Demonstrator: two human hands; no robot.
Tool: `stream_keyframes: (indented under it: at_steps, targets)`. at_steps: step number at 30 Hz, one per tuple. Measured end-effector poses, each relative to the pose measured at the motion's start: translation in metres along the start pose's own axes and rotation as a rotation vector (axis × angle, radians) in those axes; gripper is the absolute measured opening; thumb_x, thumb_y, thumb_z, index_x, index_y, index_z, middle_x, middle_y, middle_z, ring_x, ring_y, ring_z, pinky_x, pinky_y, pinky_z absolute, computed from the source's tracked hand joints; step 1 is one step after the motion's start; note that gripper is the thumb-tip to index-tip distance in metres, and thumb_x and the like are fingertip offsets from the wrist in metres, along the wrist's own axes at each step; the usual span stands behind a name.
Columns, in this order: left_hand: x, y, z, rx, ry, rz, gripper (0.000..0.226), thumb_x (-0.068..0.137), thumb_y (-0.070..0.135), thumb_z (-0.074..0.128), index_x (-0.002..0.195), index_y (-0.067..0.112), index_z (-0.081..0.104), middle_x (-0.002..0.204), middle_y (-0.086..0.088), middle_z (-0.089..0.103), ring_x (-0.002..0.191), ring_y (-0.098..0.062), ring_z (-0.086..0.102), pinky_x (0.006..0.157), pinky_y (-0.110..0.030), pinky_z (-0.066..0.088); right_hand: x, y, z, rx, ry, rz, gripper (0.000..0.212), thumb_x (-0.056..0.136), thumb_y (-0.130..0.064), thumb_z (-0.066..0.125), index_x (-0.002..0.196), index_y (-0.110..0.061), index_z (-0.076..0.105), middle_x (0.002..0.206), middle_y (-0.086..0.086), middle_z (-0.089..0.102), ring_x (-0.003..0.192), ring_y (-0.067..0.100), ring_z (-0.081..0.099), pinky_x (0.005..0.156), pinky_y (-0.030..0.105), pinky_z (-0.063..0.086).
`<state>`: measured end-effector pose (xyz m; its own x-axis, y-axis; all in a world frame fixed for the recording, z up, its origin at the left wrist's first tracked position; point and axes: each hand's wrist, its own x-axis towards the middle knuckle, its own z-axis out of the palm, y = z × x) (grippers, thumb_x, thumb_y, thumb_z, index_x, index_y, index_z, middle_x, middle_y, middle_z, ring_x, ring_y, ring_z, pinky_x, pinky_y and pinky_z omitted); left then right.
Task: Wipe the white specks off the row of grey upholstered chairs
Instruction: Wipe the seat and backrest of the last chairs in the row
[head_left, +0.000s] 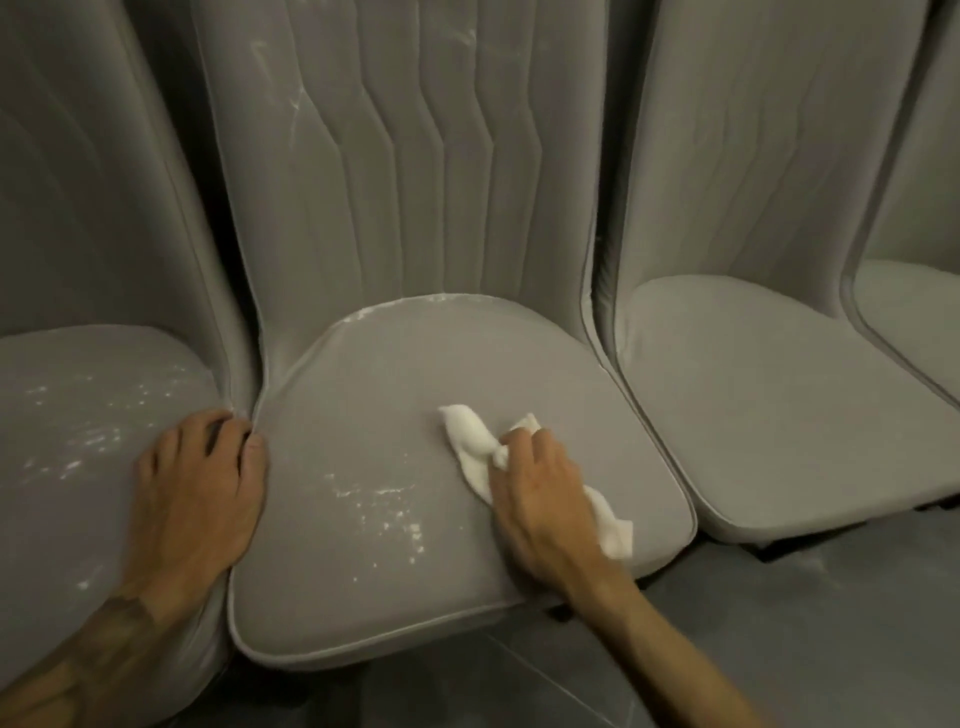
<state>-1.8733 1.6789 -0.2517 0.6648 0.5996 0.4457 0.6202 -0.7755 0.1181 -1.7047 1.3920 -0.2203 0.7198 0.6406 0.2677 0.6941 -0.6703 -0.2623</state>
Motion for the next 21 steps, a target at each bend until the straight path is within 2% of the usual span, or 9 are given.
stream_keyframes:
  at_steps: [2, 4, 7, 10, 12, 15, 18, 21]
  targets:
    - [-0.001, -0.004, 0.003, 0.01, 0.012, 0.021, 0.035, 0.103, 0.039, 0.033, 0.107, 0.015, 0.058, 0.125, -0.015, 0.053, 0.104, -0.043, 0.05, 0.086, -0.057, 0.042, 0.01, 0.026, -0.007, -0.083, 0.007, 0.091, 0.022, 0.105, -0.025, 0.039, 0.116, -0.012, 0.054, 0.106, 0.009, 0.054, 0.091, 0.031, 0.051, 0.081, 0.042, 0.037]
    - [-0.002, -0.003, 0.005, 0.002, 0.041, 0.031, 0.033, 0.103, 0.037, 0.033, 0.104, 0.014, 0.056, 0.121, -0.017, 0.053, 0.1, -0.041, 0.049, 0.083, -0.056, 0.04, 0.016, 0.047, -0.016, -0.128, 0.035, 0.269, 0.027, 0.106, -0.026, 0.036, 0.117, -0.007, 0.052, 0.108, 0.014, 0.055, 0.096, 0.036, 0.052, 0.084, 0.045, 0.038]
    - [-0.001, 0.0, 0.005, -0.008, 0.051, 0.02, 0.031, 0.102, 0.035, 0.035, 0.101, 0.011, 0.056, 0.115, -0.02, 0.052, 0.097, -0.04, 0.047, 0.082, -0.054, 0.038, 0.013, 0.016, -0.01, -0.056, 0.121, 0.427, 0.026, 0.106, -0.023, 0.038, 0.108, -0.003, 0.054, 0.106, 0.019, 0.055, 0.095, 0.039, 0.052, 0.083, 0.046, 0.038]
    - [-0.002, 0.001, 0.003, -0.022, 0.06, 0.01, 0.031, 0.103, 0.032, 0.036, 0.101, 0.009, 0.056, 0.111, -0.023, 0.052, 0.097, -0.04, 0.046, 0.083, -0.054, 0.036, -0.003, -0.046, 0.013, 0.019, 0.101, 0.32, 0.024, 0.106, -0.024, 0.038, 0.105, -0.005, 0.053, 0.105, 0.016, 0.054, 0.09, 0.035, 0.051, 0.083, 0.048, 0.041]
    - [-0.003, 0.002, 0.0, -0.032, 0.061, 0.014, 0.031, 0.104, 0.03, 0.035, 0.102, 0.008, 0.056, 0.113, -0.024, 0.053, 0.099, -0.041, 0.047, 0.084, -0.054, 0.036, -0.01, -0.061, 0.013, 0.06, 0.066, 0.257, 0.024, 0.107, -0.026, 0.037, 0.103, -0.006, 0.052, 0.104, 0.014, 0.054, 0.089, 0.033, 0.05, 0.084, 0.049, 0.041]
    - [-0.005, 0.003, -0.004, -0.047, 0.05, 0.022, 0.031, 0.104, 0.03, 0.036, 0.103, 0.007, 0.057, 0.117, -0.025, 0.054, 0.102, -0.041, 0.049, 0.087, -0.055, 0.036, -0.002, -0.037, -0.005, 0.026, -0.007, 0.341, 0.028, 0.107, -0.027, 0.037, 0.112, -0.004, 0.051, 0.111, 0.019, 0.054, 0.098, 0.039, 0.051, 0.09, 0.05, 0.04]
    - [-0.004, 0.003, -0.005, -0.069, 0.038, 0.017, 0.032, 0.104, 0.03, 0.037, 0.104, 0.006, 0.057, 0.119, -0.026, 0.054, 0.105, -0.042, 0.05, 0.089, -0.055, 0.036, -0.001, -0.026, -0.015, -0.017, 0.05, 0.528, 0.033, 0.108, -0.027, 0.032, 0.116, -0.001, 0.05, 0.117, 0.022, 0.053, 0.103, 0.041, 0.051, 0.092, 0.051, 0.039]
    - [-0.003, 0.004, -0.005, -0.082, 0.031, 0.006, 0.033, 0.104, 0.031, 0.037, 0.104, 0.005, 0.057, 0.119, -0.026, 0.054, 0.106, -0.042, 0.049, 0.089, -0.055, 0.036, -0.01, -0.077, 0.007, -0.018, 0.107, 0.374, 0.028, 0.107, -0.022, 0.033, 0.11, -0.002, 0.052, 0.11, 0.018, 0.054, 0.093, 0.034, 0.051, 0.086, 0.048, 0.04]
